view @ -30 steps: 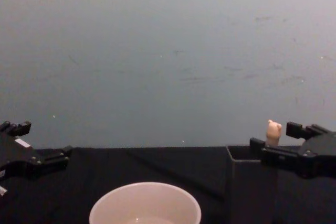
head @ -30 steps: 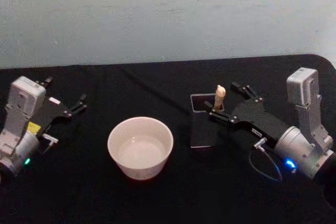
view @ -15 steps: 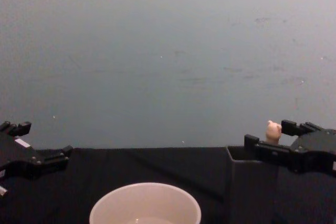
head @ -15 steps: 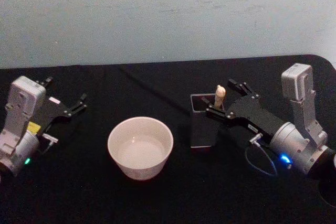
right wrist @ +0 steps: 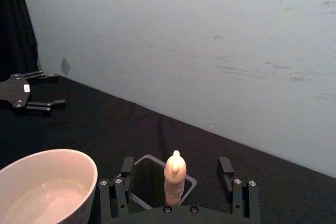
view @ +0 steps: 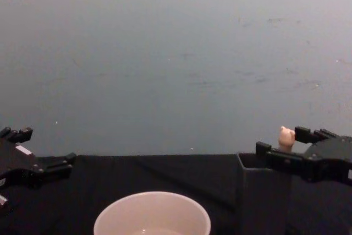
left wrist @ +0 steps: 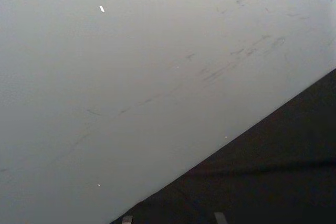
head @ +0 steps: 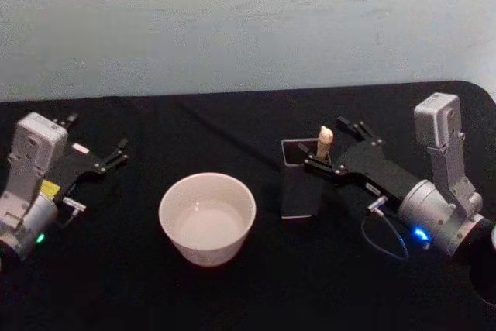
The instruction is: Pick up the stirring spoon with one hand, stir inside the cup, then place it back in its original position.
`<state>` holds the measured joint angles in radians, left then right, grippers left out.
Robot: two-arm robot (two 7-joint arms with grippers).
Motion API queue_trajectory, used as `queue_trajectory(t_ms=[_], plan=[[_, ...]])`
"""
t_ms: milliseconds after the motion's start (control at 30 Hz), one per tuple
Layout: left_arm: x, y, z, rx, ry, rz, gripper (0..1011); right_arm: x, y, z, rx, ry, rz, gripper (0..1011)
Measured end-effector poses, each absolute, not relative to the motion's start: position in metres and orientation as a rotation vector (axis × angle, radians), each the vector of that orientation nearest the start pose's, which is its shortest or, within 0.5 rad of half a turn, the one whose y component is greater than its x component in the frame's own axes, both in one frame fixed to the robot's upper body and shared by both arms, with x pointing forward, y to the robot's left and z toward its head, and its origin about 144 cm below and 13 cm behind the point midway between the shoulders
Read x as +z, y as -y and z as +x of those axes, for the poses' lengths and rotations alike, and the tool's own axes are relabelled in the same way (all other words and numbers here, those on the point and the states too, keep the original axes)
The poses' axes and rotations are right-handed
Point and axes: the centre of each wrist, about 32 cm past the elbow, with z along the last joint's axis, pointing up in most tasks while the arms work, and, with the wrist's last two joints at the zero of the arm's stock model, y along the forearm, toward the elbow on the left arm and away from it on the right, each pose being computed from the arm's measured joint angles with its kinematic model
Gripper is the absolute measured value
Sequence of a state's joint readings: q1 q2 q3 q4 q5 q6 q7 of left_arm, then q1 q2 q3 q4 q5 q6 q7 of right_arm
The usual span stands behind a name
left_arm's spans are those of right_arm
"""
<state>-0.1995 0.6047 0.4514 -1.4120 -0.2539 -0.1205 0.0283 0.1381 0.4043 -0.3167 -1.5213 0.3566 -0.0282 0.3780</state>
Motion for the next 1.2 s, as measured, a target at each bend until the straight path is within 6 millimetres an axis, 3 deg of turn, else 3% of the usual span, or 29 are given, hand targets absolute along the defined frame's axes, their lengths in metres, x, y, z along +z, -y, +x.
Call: queue_trajectory(t_ms=[267,533,1200], plan=[[1.1398,-0.3097,0.4886,1.248,0.285,0.304,1001,1.1577,0.2573,0.4845,-0.919,0.043,-0.059,1002],[1.1398,-0.3097,0.4886,1.248,0.285,0.304,1001,1.1579,0.2573,0.4845,-0.918,0.044,-0.058,869],[1.1398,-0.3097,0.4886,1.248,0.285,0.304,1001,1.158,0.2573,0.4844,-0.918,0.045,-0.056,228]])
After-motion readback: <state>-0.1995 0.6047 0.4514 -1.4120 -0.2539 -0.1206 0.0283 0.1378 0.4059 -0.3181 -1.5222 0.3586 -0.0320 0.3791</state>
